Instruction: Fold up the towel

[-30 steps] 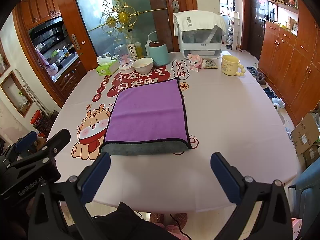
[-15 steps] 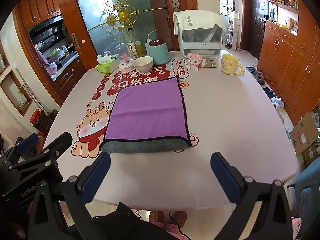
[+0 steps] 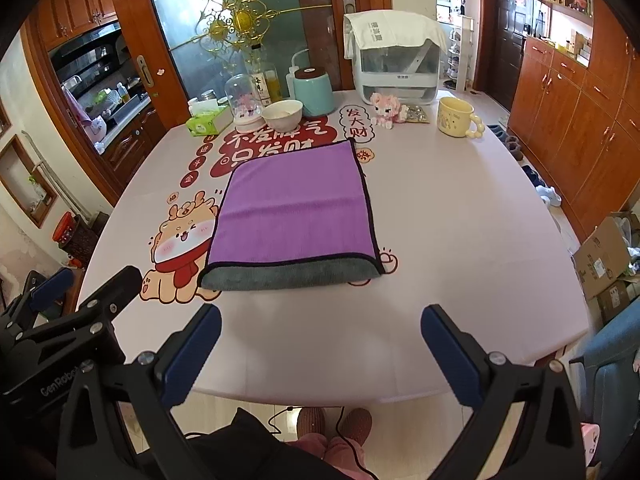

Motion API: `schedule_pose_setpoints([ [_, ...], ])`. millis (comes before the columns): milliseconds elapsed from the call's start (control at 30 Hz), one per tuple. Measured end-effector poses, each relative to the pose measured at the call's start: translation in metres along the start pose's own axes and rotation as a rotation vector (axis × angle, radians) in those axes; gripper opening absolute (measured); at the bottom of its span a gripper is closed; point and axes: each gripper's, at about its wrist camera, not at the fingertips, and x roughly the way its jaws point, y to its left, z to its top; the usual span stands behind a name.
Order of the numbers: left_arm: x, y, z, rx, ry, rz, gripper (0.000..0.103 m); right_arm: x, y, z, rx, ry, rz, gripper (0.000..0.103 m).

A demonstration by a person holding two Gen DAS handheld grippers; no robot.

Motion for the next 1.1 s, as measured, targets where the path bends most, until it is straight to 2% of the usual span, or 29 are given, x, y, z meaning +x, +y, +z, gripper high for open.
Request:
schedule_pose_setpoints([
  [400,0.019,0.019,0.002,0.029,0.05,-0.064,0.102,0.001,0.015,-0.011,0.036,0.007,-0.048,0.1],
  [600,0.029,0.03,0.006,0.038,0.046,-0.084,0.102,0.005,0.019,-0.013,0.066,-0.004,-0.06,0.099],
  [733,0.037,0.032,0.01,0.041,0.061,-0.128,0.102,0.01,0.02,-0.009,0.06,-0.015,-0.065,0.096],
  [967,0.057,0.027,0.018,0.049,0.095,-0.124,0.102,0.024,0.011,0.001,0.054,-0.029,-0.063,0.095],
  [1100,0.07,0.027,0.024,0.037,0.122,-0.098,0.102,0.037,0.004,0.009,0.038,-0.018,-0.057,0.091],
])
